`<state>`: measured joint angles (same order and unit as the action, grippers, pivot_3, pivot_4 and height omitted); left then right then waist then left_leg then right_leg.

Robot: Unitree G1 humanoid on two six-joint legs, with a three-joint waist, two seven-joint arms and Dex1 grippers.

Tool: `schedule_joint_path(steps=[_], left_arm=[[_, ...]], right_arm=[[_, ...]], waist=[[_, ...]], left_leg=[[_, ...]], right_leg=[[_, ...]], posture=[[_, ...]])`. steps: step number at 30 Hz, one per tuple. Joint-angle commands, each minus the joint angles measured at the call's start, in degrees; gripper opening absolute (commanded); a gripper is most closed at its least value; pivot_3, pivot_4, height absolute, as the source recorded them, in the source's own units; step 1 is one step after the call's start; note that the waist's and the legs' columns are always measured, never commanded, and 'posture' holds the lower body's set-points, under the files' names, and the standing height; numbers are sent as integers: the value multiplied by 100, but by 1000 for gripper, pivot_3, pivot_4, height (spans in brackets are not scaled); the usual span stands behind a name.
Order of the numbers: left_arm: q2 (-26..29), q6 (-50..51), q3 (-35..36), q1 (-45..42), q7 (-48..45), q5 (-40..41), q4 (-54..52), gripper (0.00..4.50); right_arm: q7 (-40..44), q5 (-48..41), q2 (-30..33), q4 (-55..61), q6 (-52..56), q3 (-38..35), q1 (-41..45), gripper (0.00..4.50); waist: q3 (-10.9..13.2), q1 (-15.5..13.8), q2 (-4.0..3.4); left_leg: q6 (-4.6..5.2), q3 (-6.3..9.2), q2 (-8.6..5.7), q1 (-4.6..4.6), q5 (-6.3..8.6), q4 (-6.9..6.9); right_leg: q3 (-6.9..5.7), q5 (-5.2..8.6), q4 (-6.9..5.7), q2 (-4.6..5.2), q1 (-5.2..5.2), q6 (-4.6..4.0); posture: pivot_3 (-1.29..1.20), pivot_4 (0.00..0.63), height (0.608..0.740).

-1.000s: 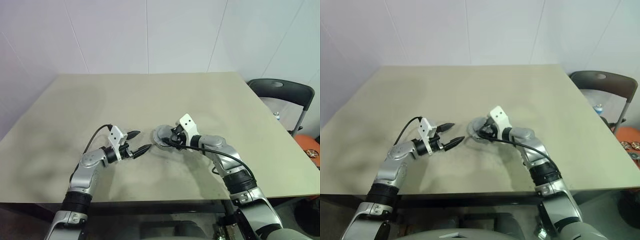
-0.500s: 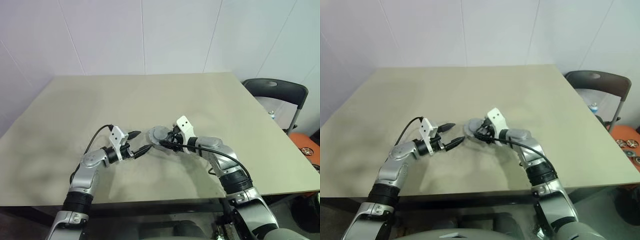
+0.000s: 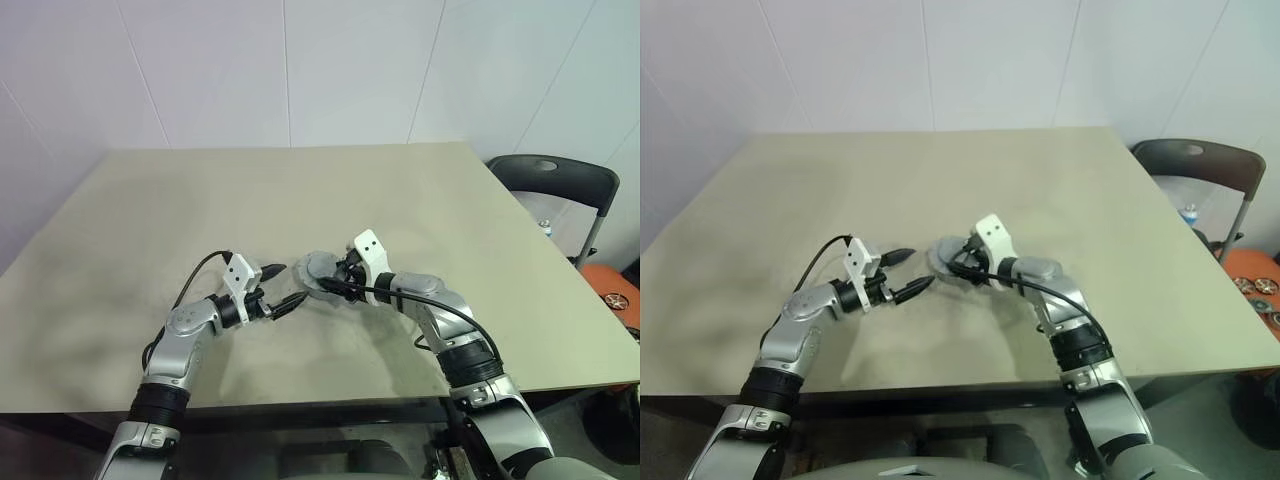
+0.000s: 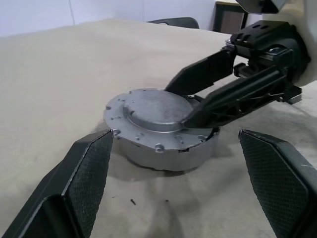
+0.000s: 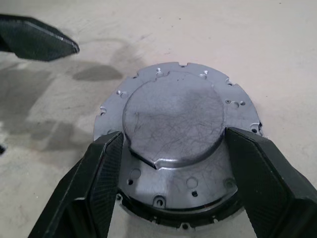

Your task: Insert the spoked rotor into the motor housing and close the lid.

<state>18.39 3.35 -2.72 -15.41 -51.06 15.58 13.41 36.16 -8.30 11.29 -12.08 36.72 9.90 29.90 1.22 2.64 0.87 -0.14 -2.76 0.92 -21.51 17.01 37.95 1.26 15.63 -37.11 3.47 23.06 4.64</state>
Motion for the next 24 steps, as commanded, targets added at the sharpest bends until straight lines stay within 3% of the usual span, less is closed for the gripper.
schedule_joint_path(steps=[1,5,10,22,24], left_arm=[[3,-73,19,-54,13,17,-53,4309],[7,-65,20,-37,19,15,-56,4309],[7,-63,18,-23,18,15,-61,4331],[-2,-119,19,-27,27,-5,9,4331],[-5,-120,14,-23,28,-4,-2,4331]], right_arm=[[-52,-39,-174,-152,-9,68,76,3390],[-134,72,-267,-293,-108,151,98,3390],[-269,220,-315,-449,-277,224,211,4463],[-428,363,-407,-720,-635,254,286,4463],[-465,349,-419,-776,-634,206,284,4076]], waist=[[0,8,0],[0,34,-1],[1,65,-1],[1,27,-2],[1,15,-2]], left_leg=[[0,-1,0,0,0,0],[-1,-3,1,6,0,0],[-1,-3,1,9,0,0],[-1,-3,-2,1,1,-2],[-1,-3,-2,1,1,-2]], right_leg=[[0,0,0,1,0,-1],[-4,2,-2,6,2,-20],[-10,-2,-2,9,6,-30],[-14,-5,2,15,13,-25],[-14,-5,2,15,13,-26]], posture=[[0,0,740],[0,0,740],[0,0,740],[0,0,740],[0,0,740]])
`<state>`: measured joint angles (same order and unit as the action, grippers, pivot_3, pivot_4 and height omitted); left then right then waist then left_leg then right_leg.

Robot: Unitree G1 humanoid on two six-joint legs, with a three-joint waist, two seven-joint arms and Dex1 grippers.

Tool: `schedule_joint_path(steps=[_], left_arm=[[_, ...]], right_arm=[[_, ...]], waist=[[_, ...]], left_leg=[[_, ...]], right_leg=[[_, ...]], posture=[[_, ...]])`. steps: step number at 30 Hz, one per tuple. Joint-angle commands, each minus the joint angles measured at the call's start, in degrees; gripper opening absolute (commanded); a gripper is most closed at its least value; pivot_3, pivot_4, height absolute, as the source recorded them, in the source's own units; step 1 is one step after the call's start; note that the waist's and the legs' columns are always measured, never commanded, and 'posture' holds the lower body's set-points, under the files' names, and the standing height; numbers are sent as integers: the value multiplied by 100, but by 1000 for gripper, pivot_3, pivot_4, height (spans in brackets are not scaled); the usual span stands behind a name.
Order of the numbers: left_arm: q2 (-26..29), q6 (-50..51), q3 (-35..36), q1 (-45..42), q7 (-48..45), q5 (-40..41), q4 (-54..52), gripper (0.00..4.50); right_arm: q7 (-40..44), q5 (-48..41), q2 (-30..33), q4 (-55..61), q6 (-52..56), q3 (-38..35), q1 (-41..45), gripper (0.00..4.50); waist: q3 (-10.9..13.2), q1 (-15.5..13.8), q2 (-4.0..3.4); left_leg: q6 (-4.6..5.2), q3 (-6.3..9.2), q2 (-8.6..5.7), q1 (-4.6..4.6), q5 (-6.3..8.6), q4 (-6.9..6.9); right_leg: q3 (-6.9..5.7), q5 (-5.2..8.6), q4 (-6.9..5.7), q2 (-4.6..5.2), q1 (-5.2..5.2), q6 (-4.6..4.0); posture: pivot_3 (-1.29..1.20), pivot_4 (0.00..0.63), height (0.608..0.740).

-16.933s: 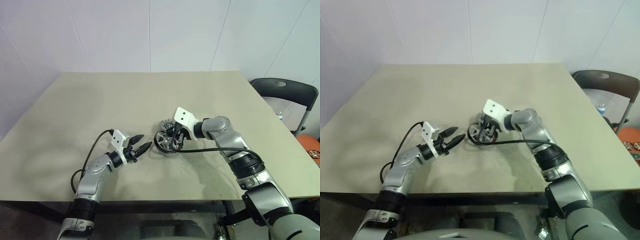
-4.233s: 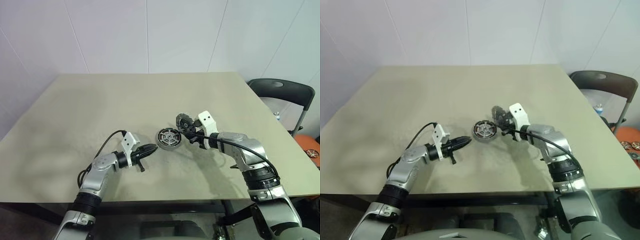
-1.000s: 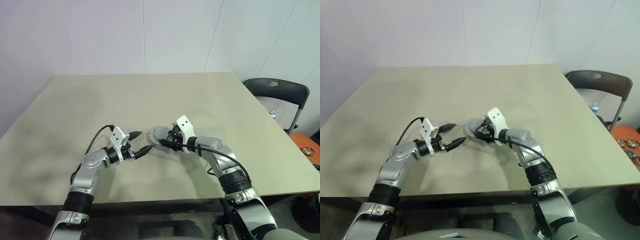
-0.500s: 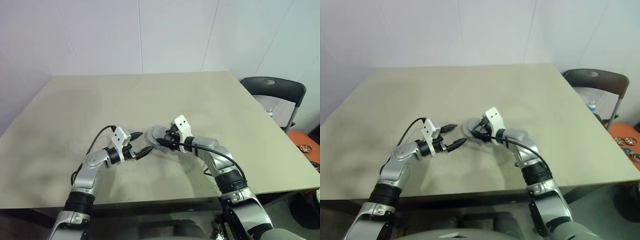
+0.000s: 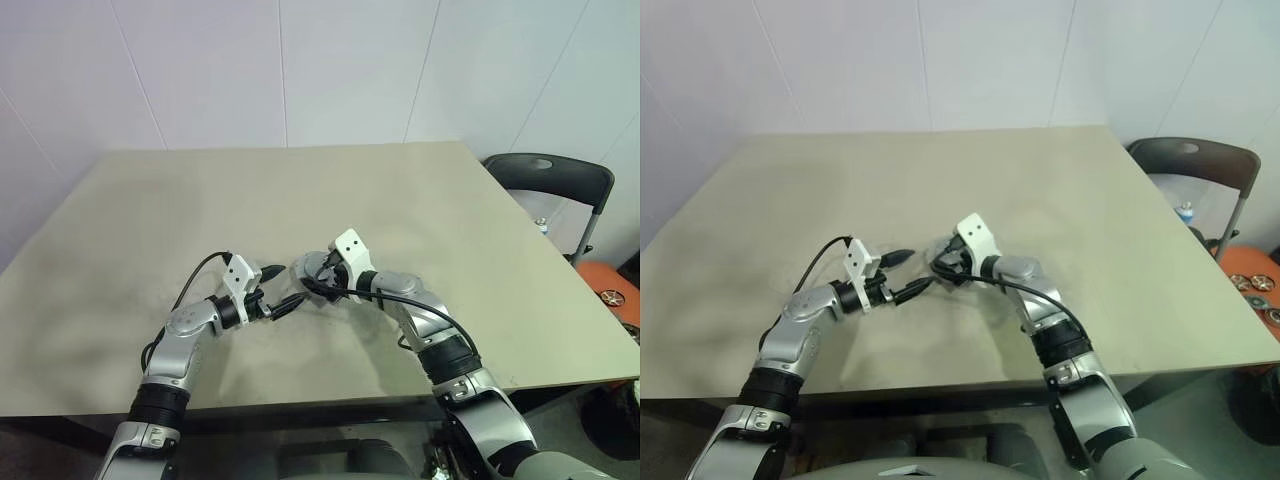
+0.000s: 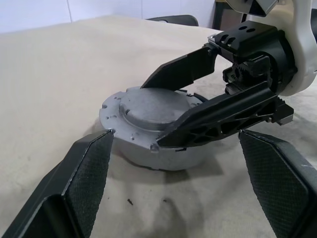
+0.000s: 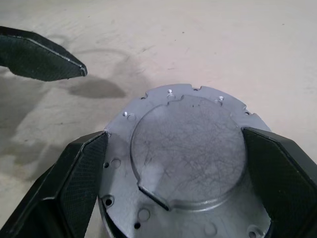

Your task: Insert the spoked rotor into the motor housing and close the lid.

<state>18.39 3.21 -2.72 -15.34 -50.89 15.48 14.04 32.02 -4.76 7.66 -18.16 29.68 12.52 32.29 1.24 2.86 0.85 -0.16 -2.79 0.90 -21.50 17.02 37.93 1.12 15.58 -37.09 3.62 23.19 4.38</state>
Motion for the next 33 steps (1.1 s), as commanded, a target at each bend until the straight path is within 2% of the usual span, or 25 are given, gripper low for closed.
schedule_joint_path(steps=[1,3,4,8,14,20,24,33], left_arm=[[-10,-106,8,-34,13,5,-61,4331],[-20,-101,-5,-36,17,1,-66,4331],[-23,-98,-10,-37,18,-1,-68,4331],[-37,-88,-19,-59,25,-10,-61,4331],[-51,-83,-17,-47,42,-9,-93,4331],[3,-20,59,-13,-38,117,-244,4331],[93,12,140,-33,-113,176,-255,4331],[137,-22,155,-32,-97,169,-214,4331]], right_arm=[[-35,-25,-57,-187,50,-71,38,3895],[-12,-33,-56,-183,29,-77,20,3206],[-5,-28,-57,-179,31,-76,14,3035],[117,-91,-58,-122,122,-72,2,3036],[260,-607,-97,45,520,-564,156,3036],[440,-522,201,268,595,-456,255,3036],[659,-806,223,601,1096,-466,226,3036],[461,-52,469,516,477,148,196,3036]], waist=[[0,-15,0],[0,-28,0],[0,-26,0],[1,-28,-1],[2,-31,-2],[5,-33,-7],[6,-33,-8],[6,-31,-8]], left_leg=[[0,0,0,0,0,0],[0,0,0,0,0,-1],[0,0,0,-1,0,-2],[0,0,0,-1,0,-3],[0,0,0,-4,0,-11],[-1,-2,-2,-12,-1,-37],[-4,-2,-2,-11,-3,-47],[-5,-5,-3,-10,-4,-65]], right_leg=[[0,0,0,0,0,0],[-1,1,2,1,0,-2],[-1,1,2,1,1,-2],[-1,1,2,1,2,-2],[-2,1,7,2,5,-1],[-4,-6,11,2,25,10],[-5,-6,17,2,26,10],[-6,-6,36,2,27,11]], posture=[[0,0,740],[0,0,740],[0,0,740],[0,0,740],[0,0,740],[0,0,740],[0,0,740],[0,0,740]])
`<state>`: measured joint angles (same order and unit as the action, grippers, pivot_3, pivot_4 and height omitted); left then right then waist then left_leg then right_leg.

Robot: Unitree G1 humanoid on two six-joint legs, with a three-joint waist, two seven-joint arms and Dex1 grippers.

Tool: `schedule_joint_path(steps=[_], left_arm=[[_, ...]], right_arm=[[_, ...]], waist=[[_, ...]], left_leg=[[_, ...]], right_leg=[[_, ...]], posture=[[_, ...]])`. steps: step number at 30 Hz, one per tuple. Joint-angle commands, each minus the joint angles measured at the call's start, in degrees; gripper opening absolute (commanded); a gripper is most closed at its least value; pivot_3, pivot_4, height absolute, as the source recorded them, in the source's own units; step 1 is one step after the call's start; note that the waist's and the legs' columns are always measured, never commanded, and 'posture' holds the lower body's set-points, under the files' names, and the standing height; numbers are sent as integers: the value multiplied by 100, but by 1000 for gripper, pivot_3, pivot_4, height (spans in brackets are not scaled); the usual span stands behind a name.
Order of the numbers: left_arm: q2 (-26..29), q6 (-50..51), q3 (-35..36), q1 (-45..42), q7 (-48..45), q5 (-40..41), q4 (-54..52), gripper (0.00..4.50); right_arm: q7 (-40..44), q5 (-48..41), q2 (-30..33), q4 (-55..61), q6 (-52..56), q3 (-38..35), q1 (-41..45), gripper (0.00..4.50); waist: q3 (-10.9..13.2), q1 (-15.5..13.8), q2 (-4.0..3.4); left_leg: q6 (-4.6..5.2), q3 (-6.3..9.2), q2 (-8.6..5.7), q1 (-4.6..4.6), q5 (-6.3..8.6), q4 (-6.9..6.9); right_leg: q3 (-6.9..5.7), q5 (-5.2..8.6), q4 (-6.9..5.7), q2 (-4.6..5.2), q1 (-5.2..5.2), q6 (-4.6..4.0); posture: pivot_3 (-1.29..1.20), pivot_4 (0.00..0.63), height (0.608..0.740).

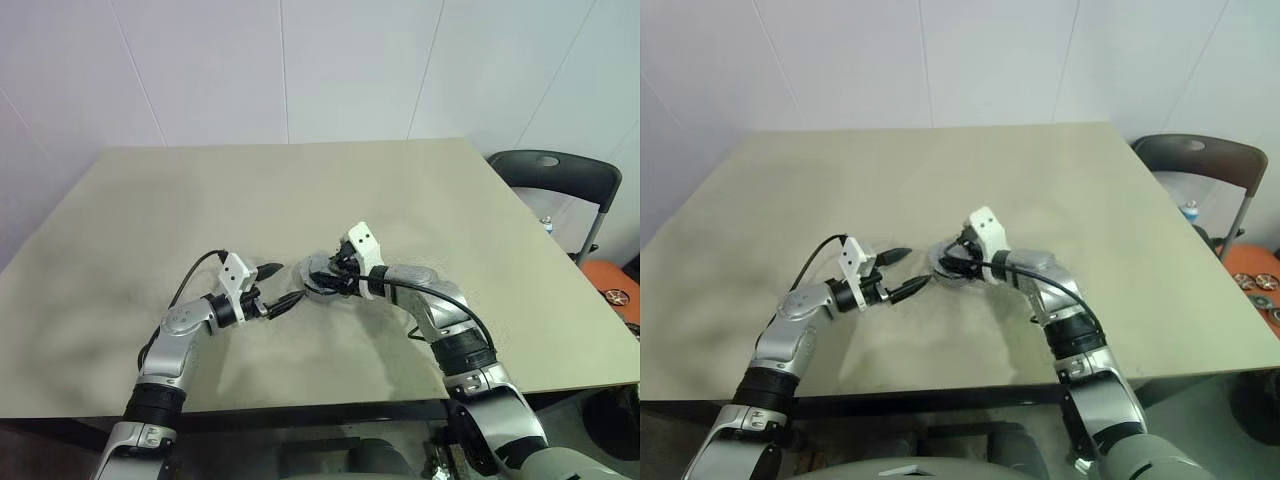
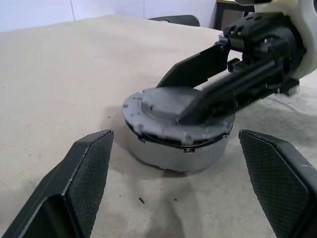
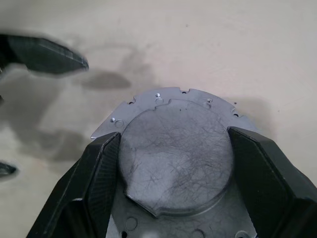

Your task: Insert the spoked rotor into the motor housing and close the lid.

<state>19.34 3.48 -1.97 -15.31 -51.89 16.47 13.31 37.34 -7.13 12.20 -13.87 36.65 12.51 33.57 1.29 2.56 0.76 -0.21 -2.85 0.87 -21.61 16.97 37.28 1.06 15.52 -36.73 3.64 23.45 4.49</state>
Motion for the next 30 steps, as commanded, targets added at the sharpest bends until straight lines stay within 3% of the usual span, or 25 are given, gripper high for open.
schedule_joint_path(steps=[1,6,11,30], left_arm=[[45,-58,84,-31,5,66,-137,4331],[59,-83,94,-43,32,50,-101,4331],[49,-103,68,-28,26,27,-78,4331],[141,-83,89,12,-71,51,-162,4331]], right_arm=[[-100,218,13,85,-280,169,70,3036],[-116,364,48,50,-416,276,71,3036],[150,-37,-8,177,71,81,25,3036],[-114,520,467,-229,-448,278,34,3036]], waist=[[0,0,0],[0,-1,0],[0,-6,1],[-1,-30,2]], left_leg=[[0,0,0,0,0,1],[-4,0,-1,1,-3,1],[-3,-1,-1,2,-3,1],[-2,1,-4,14,-3,17]], right_leg=[[0,0,0,0,-1,0],[0,0,-1,0,-1,0],[-1,-1,-1,0,-3,1],[-3,-1,-7,0,-22,1]], posture=[[0,0,740],[0,0,740],[0,0,740],[0,0,740]])
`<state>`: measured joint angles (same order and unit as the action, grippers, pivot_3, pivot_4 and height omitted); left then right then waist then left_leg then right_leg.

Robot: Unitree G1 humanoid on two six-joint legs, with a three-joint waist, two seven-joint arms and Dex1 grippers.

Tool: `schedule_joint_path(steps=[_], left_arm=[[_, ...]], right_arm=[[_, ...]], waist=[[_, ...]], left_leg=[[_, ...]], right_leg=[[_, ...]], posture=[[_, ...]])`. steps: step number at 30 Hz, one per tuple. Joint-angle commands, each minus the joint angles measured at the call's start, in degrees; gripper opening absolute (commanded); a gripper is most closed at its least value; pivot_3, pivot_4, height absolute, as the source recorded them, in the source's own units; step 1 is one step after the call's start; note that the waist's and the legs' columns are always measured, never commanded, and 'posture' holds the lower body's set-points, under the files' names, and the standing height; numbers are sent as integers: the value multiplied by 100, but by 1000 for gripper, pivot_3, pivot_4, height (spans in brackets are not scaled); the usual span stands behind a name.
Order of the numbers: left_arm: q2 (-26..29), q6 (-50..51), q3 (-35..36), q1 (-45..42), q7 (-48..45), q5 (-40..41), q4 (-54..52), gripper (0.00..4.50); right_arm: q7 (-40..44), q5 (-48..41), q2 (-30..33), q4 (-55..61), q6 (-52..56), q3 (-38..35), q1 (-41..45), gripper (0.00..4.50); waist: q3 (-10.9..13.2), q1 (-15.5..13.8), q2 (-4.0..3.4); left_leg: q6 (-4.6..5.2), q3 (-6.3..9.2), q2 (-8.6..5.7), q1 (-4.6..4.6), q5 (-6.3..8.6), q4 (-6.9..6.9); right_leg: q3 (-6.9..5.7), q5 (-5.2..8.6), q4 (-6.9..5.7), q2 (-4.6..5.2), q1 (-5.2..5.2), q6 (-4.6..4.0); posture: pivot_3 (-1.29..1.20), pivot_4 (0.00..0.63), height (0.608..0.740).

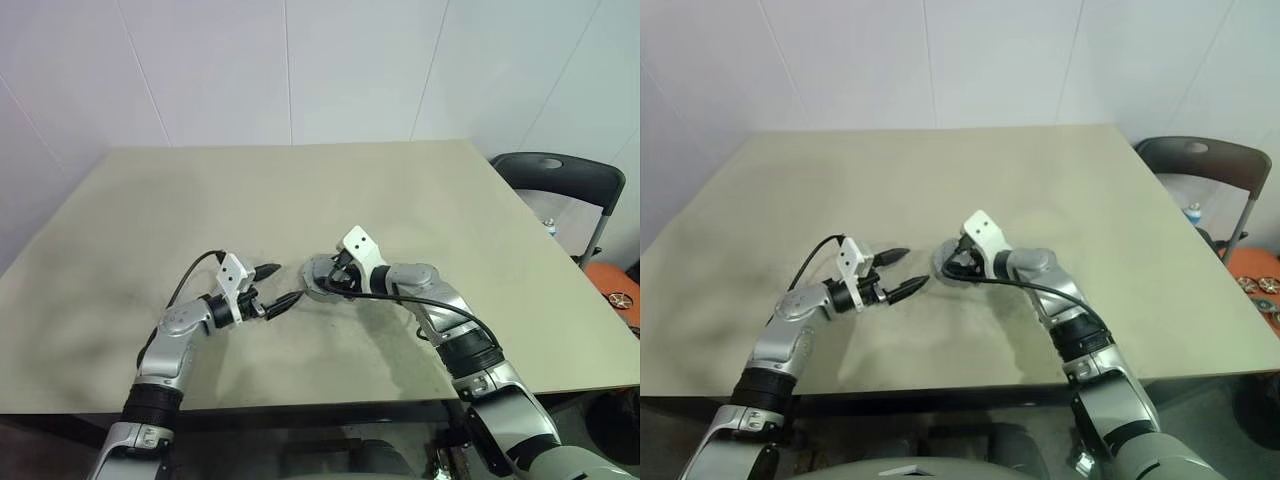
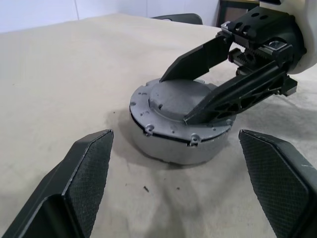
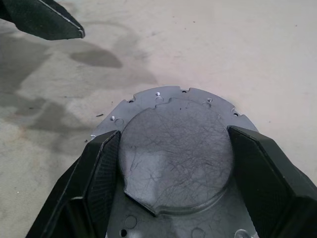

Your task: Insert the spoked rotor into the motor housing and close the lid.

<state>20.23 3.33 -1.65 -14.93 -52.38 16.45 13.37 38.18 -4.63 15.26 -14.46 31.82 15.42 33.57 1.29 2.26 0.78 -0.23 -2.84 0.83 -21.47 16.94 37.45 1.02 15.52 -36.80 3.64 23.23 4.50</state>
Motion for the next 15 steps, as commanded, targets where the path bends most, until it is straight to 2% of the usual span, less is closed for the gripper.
schedule_joint_path(steps=[1,8,15], left_arm=[[58,-66,56,-22,-20,48,-173,4331],[51,-63,22,2,-2,17,-171,4331],[39,-83,11,2,-18,16,-145,4331]], right_arm=[[-203,271,154,-176,37,-4,29,3036],[-450,15,-111,-241,281,-315,19,3036],[-450,115,-1,-333,374,-210,4,3036]], waist=[[0,-3,0],[0,-3,1],[-1,-7,1]], left_leg=[[0,0,0,0,0,3],[0,3,0,1,0,22],[0,5,1,0,1,32]], right_leg=[[0,0,-2,0,-1,0],[0,0,-22,1,-2,-1],[0,5,-24,5,-4,-10]], posture=[[0,0,740],[0,0,740],[0,0,740]])
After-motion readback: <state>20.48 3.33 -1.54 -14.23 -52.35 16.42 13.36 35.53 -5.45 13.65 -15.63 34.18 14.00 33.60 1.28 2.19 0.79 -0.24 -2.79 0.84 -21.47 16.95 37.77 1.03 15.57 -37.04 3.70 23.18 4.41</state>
